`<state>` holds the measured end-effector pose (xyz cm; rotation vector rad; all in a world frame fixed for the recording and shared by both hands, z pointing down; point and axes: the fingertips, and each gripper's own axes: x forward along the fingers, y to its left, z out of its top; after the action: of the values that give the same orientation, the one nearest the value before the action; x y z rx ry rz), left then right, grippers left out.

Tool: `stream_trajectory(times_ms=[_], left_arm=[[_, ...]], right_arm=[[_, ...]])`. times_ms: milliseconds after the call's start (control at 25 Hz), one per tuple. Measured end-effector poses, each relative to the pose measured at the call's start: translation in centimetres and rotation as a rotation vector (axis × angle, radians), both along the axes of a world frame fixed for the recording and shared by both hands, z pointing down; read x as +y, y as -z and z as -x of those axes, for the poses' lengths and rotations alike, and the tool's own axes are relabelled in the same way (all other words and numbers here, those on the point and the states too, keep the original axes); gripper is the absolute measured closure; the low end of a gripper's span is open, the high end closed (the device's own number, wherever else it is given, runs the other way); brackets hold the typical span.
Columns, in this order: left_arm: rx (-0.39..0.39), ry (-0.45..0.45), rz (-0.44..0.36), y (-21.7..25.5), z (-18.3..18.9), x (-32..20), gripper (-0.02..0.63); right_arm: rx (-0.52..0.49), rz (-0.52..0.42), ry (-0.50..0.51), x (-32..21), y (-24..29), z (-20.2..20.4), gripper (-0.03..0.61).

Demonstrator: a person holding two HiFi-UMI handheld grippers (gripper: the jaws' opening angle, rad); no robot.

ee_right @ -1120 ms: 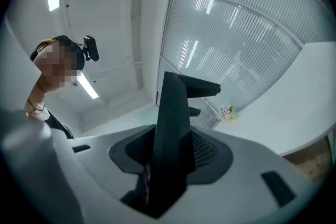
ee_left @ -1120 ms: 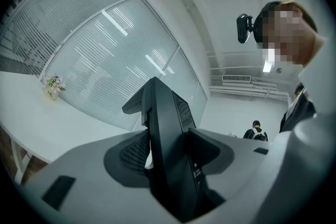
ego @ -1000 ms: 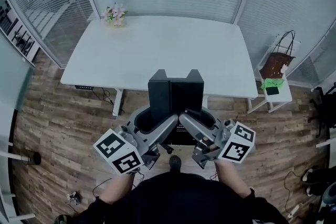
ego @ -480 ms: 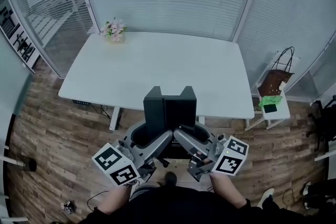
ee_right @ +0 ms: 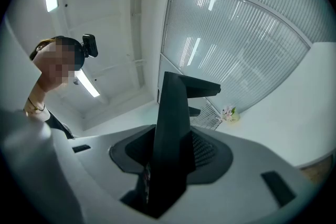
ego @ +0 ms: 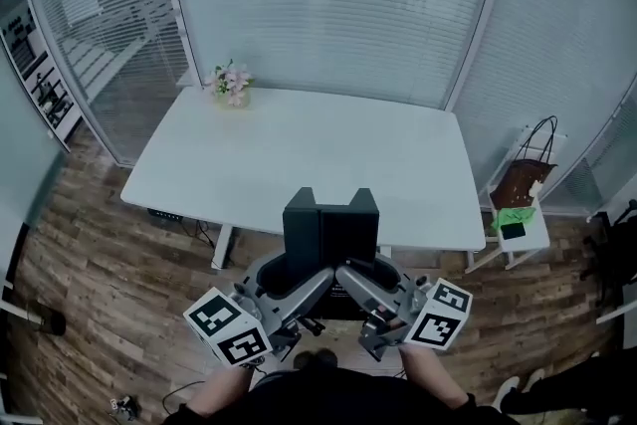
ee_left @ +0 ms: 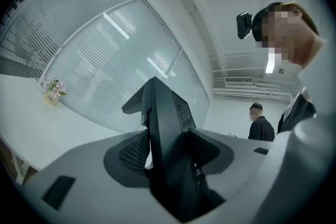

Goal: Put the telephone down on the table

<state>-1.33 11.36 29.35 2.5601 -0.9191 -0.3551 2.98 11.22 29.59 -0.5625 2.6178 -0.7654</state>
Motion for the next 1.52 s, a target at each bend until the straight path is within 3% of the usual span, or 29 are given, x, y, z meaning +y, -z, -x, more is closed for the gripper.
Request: stream_trajectory(times_ms=[360,1040,1520], left_arm=[[-0.002,0.01,0.002,0.2,1.0,-0.5,0.374],[-0.007,0.034,0.026,-0.9,-1.4,-1.2,0.373],[-0.015,0.015,0.032,-1.4,-1.3,-6.2,0.373]], right_arm=[[-0.004,0.002,0.013,-0.5,0.2,1.0,0.408],[-0.009,0.022,0.041,-1.3,-0.7,-1.4,0.408],[-0.015,0.03,0.021,-6.3,-1.3,-1.2,0.408]])
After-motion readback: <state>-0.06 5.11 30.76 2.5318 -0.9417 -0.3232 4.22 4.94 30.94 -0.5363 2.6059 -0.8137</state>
